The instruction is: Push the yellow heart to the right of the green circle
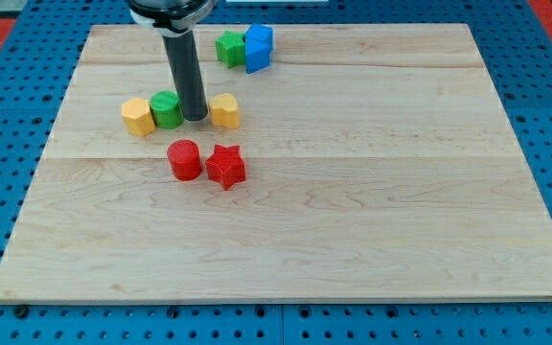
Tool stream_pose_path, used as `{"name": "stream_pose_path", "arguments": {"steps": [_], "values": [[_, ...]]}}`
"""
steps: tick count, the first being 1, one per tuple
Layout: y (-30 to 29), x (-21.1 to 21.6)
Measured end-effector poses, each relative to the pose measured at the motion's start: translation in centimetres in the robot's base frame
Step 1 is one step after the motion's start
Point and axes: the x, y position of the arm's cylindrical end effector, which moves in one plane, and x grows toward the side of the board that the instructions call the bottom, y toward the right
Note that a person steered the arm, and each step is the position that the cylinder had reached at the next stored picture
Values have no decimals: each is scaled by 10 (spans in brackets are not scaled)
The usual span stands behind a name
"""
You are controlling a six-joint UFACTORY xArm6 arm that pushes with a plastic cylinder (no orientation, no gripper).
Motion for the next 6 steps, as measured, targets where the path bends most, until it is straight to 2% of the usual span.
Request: {"name": "stream_pose_path", "arguments": {"steps": [2, 3, 4, 5, 6], "values": [[-27, -17], [-16, -38], [43, -44], [96, -10], [84, 31]]}}
